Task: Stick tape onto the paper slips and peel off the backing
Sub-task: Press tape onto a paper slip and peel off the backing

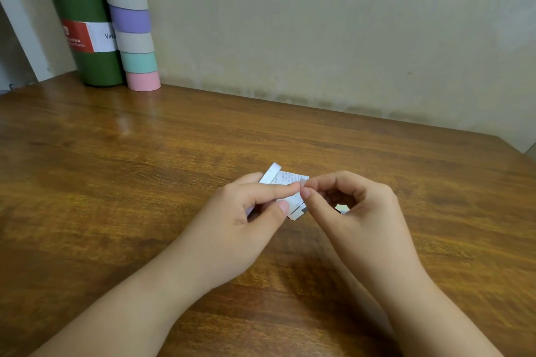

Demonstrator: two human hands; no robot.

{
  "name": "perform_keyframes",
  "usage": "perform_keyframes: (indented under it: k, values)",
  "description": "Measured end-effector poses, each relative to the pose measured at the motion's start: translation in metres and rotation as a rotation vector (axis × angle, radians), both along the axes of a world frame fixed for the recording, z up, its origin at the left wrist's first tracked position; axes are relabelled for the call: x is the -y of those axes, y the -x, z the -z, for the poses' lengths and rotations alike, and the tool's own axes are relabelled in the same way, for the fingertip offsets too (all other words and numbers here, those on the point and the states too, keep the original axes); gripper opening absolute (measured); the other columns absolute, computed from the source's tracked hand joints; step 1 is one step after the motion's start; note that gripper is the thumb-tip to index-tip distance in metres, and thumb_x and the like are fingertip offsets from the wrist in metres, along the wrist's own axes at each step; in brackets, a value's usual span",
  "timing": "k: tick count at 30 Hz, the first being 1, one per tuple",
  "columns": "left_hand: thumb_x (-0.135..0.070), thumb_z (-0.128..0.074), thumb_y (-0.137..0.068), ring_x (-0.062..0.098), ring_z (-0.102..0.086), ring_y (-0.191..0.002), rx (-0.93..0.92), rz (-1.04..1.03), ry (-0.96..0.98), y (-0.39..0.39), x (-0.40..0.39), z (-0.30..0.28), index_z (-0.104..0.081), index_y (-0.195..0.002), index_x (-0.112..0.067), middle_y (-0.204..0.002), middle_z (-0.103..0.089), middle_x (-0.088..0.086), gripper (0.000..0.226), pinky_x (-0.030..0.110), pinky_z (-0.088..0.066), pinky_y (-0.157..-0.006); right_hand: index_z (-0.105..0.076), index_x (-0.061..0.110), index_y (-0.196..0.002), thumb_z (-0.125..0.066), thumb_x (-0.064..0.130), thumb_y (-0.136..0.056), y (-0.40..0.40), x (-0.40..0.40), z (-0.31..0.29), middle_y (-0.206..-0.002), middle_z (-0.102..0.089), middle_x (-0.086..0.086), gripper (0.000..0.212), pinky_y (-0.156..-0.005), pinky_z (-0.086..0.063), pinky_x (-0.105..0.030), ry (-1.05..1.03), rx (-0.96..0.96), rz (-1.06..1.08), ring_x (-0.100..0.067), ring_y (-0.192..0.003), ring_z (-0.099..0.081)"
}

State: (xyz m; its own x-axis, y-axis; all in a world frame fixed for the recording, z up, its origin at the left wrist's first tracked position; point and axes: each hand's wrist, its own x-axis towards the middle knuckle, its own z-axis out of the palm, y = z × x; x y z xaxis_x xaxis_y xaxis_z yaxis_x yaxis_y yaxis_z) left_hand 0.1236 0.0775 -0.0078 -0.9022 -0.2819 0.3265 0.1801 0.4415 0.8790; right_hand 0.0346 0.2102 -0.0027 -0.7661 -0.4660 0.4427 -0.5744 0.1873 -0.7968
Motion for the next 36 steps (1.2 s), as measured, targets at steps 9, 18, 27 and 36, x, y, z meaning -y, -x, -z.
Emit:
perform_keyframes:
  k: [9, 18, 27, 36]
  values:
    - [-0.006, -0.05, -0.092, -0.014, -0.053, -0.063, 0.008, 0.035, -0.168, 0.0016, -0.0004, -0.0036, -0.071, -0.098, -0.026, -0.056, -0.055, -0.031, 0.029, 0.0, -0.035, -0.064, -0.071, 0.025, -0.074, -0.072, 0.013, -0.079, -0.0011, -0.0018, -0.001, -0.07, -0.066, 0.011, 0.013, -0.063, -0.043, -0.01, 0.003, -0.035, -0.023, -0.005, -0.067, -0.059]
    - [-0.018, -0.057, -0.09, 0.007, -0.037, -0.054, 0.042, 0.054, -0.337, 0.0027, 0.0018, -0.0032, -0.076, -0.095, -0.027, -0.051, -0.038, -0.006, 0.022, 0.011, -0.033, -0.055, -0.07, 0.026, -0.073, -0.072, 0.013, -0.079, -0.0007, -0.0009, -0.0014, -0.069, -0.065, 0.012, 0.015, -0.063, -0.043, -0.01, 0.011, -0.044, -0.023, -0.005, -0.066, -0.058]
    - [-0.014, -0.055, -0.093, -0.005, -0.048, -0.054, 0.009, 0.079, -0.282, 0.0014, -0.001, -0.0058, -0.074, -0.095, -0.03, -0.049, -0.049, -0.021, 0.026, 0.004, -0.035, -0.061, -0.073, 0.02, -0.076, -0.076, 0.012, -0.076, -0.0019, -0.0006, -0.0015, -0.066, -0.066, 0.005, 0.008, -0.062, -0.043, -0.009, 0.034, -0.061, -0.034, -0.002, -0.063, -0.056]
    - [-0.004, -0.048, -0.093, -0.014, -0.054, -0.063, -0.006, 0.07, -0.177, 0.0005, -0.0022, -0.0056, -0.07, -0.1, -0.02, -0.056, -0.055, -0.03, 0.028, 0.0, -0.035, -0.064, -0.071, 0.022, -0.075, -0.073, 0.009, -0.076, -0.0014, -0.001, -0.0013, -0.065, -0.065, 0.01, 0.014, -0.062, -0.042, -0.008, 0.016, -0.086, -0.028, -0.004, -0.065, -0.058]
